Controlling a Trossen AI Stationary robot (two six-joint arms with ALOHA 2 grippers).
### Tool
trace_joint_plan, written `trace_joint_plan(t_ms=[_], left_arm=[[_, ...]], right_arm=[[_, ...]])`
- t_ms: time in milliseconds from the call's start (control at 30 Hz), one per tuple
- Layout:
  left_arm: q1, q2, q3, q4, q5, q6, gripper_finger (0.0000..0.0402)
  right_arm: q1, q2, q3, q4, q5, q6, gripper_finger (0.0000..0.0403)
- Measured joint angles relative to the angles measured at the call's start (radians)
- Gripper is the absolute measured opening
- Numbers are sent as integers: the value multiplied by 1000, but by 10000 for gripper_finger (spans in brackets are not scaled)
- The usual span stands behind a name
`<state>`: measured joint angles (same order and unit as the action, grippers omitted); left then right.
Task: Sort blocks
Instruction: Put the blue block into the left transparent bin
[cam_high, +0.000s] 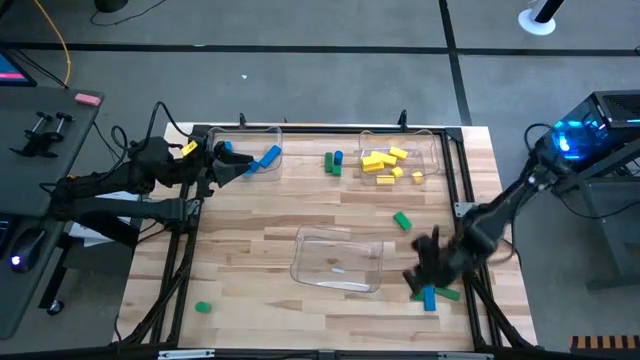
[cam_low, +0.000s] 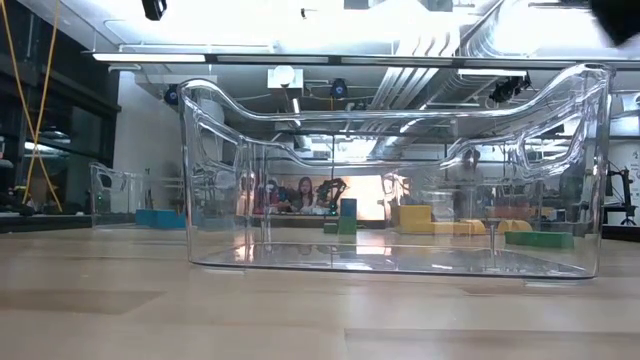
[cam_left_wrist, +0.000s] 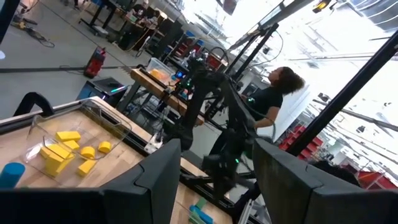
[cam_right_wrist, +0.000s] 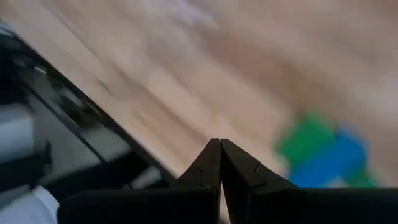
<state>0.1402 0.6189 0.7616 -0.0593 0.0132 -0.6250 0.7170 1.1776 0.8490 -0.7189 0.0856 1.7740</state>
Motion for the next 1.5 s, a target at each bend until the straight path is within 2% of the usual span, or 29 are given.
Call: trace_joint_plan(t_ms=[167, 233, 367, 467, 733, 833, 933, 1200, 1300, 1400, 1500], left_arm=[[0, 0, 0, -1, -2, 0, 186], [0, 0, 0, -1, -3, 0, 186], [0, 0, 0, -2, -3, 0, 186], [0, 0, 0, -3, -3, 0, 186], [0, 0, 0, -4, -3, 0, 186], [0, 0, 0, -4, -3, 0, 186], [0, 0, 0, -4, -3, 0, 186], [0, 0, 0, -3, -3, -2, 186], [0, 0, 0, -3, -3, -13, 186], [0, 0, 0, -3, -2, -26, 186], [0, 0, 0, -1, -2, -28, 186]], right_arm=[[132, 125, -2, 2, -236, 274, 0], [161, 163, -2, 10, -273, 346, 0], [179, 203, -2, 21, -272, 423, 16], [187, 226, -2, 20, -256, 452, 58], [189, 302, -2, 36, -275, 507, 212], [187, 342, -2, 48, -286, 511, 249], [180, 381, -2, 67, -288, 499, 268], [180, 471, -1, 86, -304, 496, 270], [178, 490, 4, 97, -310, 491, 256], [178, 493, 4, 95, -310, 470, 206], [179, 481, 6, 75, -319, 442, 120]])
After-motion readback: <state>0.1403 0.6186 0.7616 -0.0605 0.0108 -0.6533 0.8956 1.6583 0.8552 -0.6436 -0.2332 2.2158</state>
